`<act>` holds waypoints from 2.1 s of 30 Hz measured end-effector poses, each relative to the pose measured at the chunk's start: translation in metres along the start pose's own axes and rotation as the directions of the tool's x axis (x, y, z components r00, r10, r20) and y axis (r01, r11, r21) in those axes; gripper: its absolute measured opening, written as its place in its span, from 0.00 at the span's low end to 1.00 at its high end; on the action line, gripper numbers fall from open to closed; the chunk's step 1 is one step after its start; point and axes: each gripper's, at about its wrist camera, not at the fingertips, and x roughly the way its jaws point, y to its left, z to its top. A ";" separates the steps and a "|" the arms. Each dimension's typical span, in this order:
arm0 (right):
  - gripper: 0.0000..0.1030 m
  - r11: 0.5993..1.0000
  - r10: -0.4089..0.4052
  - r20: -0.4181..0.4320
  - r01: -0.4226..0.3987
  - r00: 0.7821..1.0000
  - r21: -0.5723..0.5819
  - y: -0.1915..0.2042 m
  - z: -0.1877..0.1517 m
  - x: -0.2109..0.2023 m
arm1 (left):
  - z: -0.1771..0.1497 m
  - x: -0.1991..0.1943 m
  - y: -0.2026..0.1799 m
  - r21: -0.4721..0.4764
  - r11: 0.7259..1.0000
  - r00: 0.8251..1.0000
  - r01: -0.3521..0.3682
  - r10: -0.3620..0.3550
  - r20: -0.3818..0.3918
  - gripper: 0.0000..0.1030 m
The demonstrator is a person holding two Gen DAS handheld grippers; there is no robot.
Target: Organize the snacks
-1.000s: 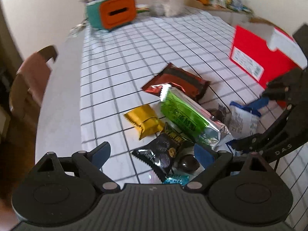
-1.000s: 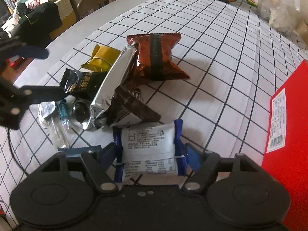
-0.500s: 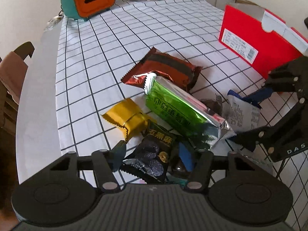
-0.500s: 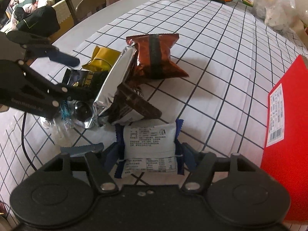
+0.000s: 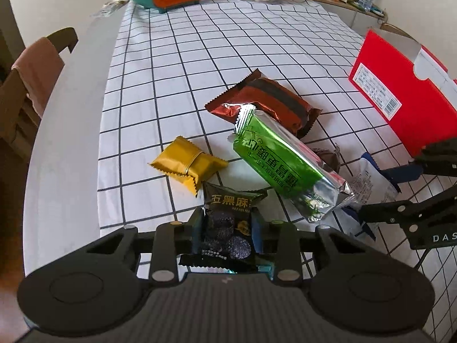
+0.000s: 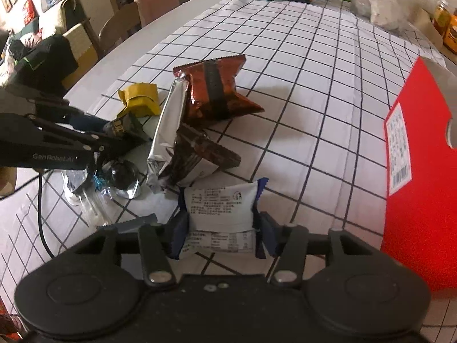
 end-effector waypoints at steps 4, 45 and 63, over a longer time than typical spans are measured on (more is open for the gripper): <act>0.49 0.999 -0.013 0.017 0.013 1.000 0.034 -0.006 -0.005 -0.004 | -0.003 -0.006 0.002 -0.034 0.999 1.000 -0.010 0.010 0.004 0.32; 0.38 0.988 0.084 0.132 -0.100 0.988 0.121 -0.050 -0.029 -0.078 | -0.035 -0.081 -0.034 -0.258 0.957 0.990 -0.130 0.139 0.017 0.34; 0.79 0.908 0.075 -0.071 -0.097 0.995 -0.409 -0.015 -0.017 -0.017 | -0.071 -0.040 -0.040 -0.483 0.843 0.972 -0.234 0.191 -0.138 0.69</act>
